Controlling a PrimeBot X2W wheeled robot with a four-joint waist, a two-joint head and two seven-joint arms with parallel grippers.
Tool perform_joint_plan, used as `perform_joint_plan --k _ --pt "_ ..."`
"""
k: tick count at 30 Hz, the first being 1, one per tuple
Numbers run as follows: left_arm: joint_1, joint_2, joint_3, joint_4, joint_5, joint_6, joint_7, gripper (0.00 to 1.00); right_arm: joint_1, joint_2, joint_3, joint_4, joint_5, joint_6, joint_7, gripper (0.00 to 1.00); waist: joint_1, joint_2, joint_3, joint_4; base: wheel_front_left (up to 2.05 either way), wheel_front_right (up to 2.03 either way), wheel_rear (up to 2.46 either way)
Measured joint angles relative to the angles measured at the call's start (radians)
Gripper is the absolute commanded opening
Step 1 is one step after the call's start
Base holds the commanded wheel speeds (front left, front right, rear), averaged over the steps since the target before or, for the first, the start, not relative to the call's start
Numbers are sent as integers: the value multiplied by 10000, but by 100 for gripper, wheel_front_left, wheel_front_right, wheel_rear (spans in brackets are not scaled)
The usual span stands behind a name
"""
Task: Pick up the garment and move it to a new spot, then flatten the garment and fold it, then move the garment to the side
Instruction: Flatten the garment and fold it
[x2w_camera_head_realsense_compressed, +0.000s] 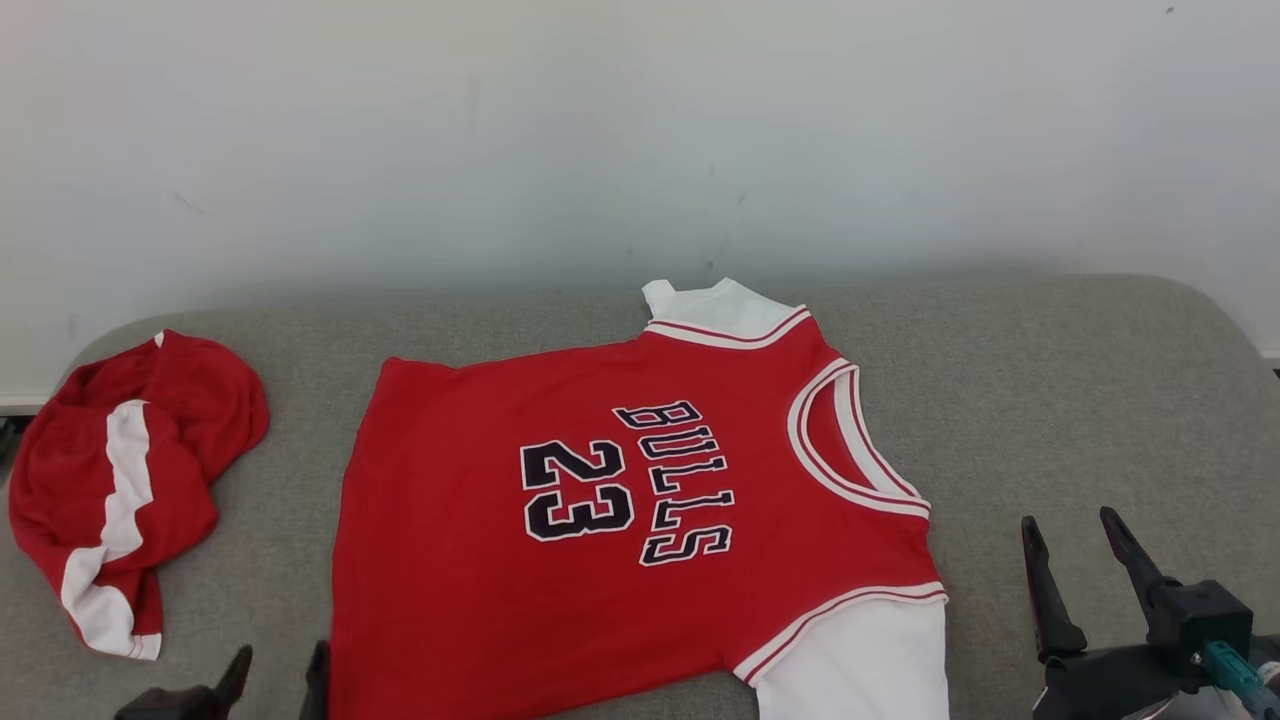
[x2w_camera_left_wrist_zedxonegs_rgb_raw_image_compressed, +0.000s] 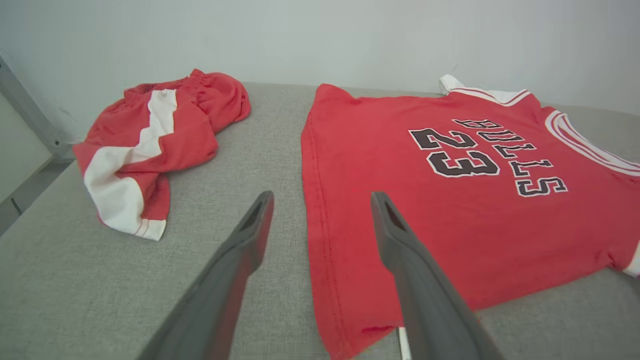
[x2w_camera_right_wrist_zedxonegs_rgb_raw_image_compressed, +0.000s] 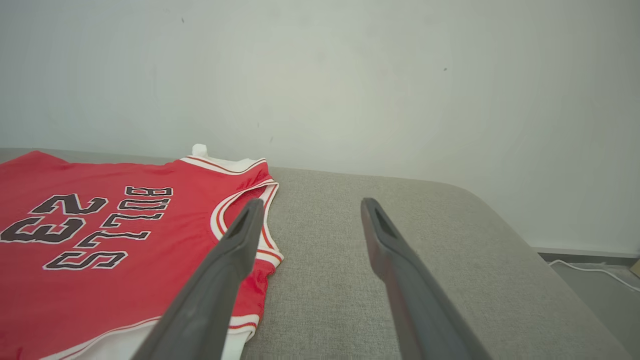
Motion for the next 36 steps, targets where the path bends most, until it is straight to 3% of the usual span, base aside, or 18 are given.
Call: perform_joint_plan --k 11,14,32,33,35,36 --pt "358 52 -663 474 -1227 -1041 2539 100 340 -6 -50 -215 4 0 186 100 2 0 123 179 0 0 0" --pt "241 119 -554 913 -1317 -1049 2991 100 354 -12 -56 -247 2 0 244 100 2 0 201 240 0 0 0" --pt "-823 -171 -667 2324 -1839 -1484 3768 99 332 -217 -4 -382 77 54 813 100 2 0 453 284 0 0 0" --pt "-842 -194 -677 2372 -1839 -1484 3749 42 330 -217 17 -397 102 105 903 100 2 0 471 285 0 0 0" --pt "-931 -251 -750 2516 -1831 -1488 3753 0 338 -182 96 -412 297 284 1114 100 2 0 513 291 0 0 0" --pt "-936 -280 -773 2545 -1827 -1538 3753 0 352 -140 136 -431 476 412 1244 100 2 0 541 294 0 0 0"
